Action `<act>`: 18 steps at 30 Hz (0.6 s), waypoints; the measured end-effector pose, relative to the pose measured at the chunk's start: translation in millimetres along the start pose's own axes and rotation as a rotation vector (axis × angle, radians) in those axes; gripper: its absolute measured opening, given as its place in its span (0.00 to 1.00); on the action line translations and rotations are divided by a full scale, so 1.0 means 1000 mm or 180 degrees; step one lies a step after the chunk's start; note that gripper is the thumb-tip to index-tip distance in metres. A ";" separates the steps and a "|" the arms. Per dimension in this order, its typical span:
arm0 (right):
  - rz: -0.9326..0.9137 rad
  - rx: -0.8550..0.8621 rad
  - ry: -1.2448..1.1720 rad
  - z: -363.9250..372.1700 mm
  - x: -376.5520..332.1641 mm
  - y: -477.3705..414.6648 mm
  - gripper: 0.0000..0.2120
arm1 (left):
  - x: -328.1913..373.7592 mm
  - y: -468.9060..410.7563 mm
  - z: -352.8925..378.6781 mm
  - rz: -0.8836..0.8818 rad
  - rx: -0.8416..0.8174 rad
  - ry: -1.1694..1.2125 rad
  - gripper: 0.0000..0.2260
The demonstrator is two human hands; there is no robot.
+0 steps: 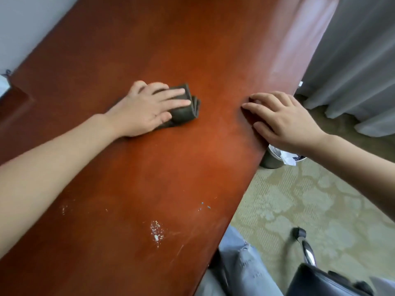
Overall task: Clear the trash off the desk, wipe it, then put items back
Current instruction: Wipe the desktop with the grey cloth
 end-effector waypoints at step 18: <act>-0.0576 -0.0033 -0.0223 0.015 -0.097 0.012 0.21 | 0.098 0.155 -0.021 0.1189 -0.0432 0.0312 0.25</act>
Point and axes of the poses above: each hand's wrist, its own y-axis away from the middle knuckle, its own z-axis out of the palm, x = y × z, the point moved 5 cm from there along -y, towards the middle knuckle, and after that the axes turned 15 degrees about x, right-handed, at the moved point
